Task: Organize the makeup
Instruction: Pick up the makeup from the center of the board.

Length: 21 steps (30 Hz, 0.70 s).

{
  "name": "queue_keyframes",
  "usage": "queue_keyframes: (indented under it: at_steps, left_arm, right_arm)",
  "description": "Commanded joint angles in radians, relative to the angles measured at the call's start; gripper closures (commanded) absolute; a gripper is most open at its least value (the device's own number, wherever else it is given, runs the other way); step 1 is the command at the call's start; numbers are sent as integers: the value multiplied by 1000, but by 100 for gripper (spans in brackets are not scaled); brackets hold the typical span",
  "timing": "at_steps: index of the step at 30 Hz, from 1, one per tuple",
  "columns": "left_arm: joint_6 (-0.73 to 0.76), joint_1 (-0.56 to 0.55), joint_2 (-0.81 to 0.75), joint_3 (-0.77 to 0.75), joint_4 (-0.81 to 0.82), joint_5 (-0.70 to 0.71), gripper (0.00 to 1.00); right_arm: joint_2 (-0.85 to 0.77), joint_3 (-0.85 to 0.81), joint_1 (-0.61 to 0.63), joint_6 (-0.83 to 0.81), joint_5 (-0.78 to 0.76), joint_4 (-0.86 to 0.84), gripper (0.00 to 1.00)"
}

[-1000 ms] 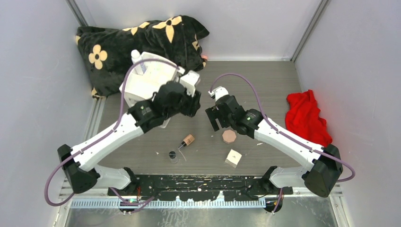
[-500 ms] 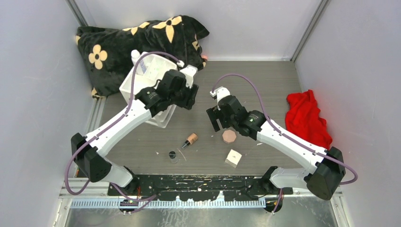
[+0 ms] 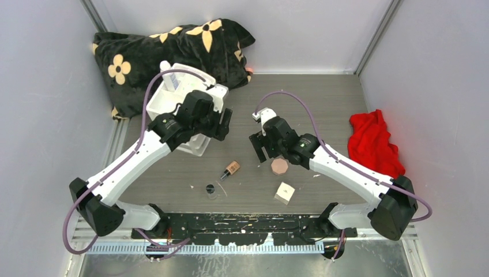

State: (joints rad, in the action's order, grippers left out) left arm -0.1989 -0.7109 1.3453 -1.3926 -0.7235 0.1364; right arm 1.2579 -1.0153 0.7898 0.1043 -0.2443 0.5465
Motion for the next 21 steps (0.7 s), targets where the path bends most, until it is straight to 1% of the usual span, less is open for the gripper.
queue_keyframes:
  at_steps: [1, 4, 7, 9, 15, 18, 21]
  left_arm:
    - [10, 3, -115, 133, 15, -95, 35]
    - [-51, 1, -217, 264, 93, -111, 41]
    - [-108, 1, -310, 363, 151, -101, 42]
    - [-120, -1, -349, 411, 164, -94, 42]
    - [-123, -16, -413, 483, 162, -110, 41]
    - [-132, -44, -425, 513, 167, -95, 41]
    - [-158, -48, -450, 537, 178, -69, 41]
  right_arm:
    - [-11, -25, -2, -16, -3, -33, 15]
    - [-10, -18, -3, -14, 3, -39, 15]
    - [2, -18, -2, -9, 18, -47, 15]
    - [14, -19, -1, -8, 77, -52, 17]
    - [40, -30, -3, 0, 102, -56, 19]
    - [49, -31, -2, 1, 175, -92, 21]
    - [84, -43, -1, -10, 236, -102, 26]
